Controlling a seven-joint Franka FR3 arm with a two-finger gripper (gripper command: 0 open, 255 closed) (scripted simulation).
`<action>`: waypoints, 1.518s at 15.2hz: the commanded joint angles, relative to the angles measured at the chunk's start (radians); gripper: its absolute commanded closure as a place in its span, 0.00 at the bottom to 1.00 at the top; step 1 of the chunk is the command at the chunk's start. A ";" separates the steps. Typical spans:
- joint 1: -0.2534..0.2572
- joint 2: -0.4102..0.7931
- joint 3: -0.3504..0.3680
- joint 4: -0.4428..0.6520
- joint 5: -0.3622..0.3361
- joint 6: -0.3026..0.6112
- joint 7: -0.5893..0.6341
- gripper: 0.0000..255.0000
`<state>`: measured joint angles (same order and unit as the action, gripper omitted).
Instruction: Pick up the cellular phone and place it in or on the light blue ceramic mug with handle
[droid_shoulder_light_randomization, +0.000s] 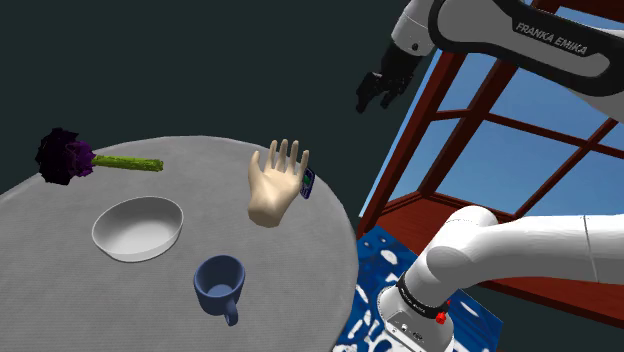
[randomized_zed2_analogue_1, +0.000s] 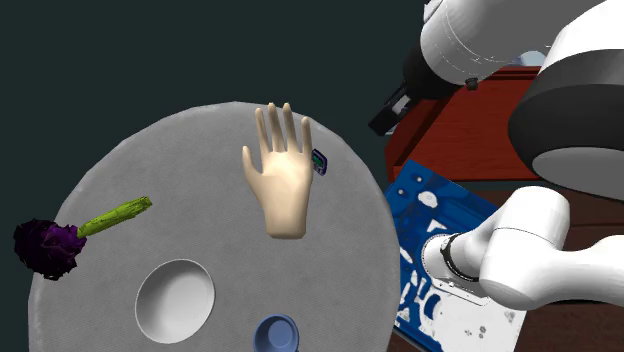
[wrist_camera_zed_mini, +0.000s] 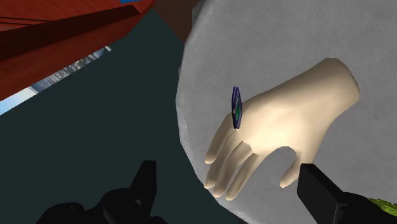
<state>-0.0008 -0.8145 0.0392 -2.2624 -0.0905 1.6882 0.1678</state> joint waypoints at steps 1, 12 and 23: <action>0.000 0.000 0.000 0.000 0.000 0.000 0.000 0.00; 0.002 0.380 -0.029 0.023 0.061 0.111 0.007 0.00; 0.008 0.760 -0.043 0.106 0.137 0.177 -0.010 0.00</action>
<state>0.0064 -0.0796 -0.0046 -2.1666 0.0407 1.8646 0.1576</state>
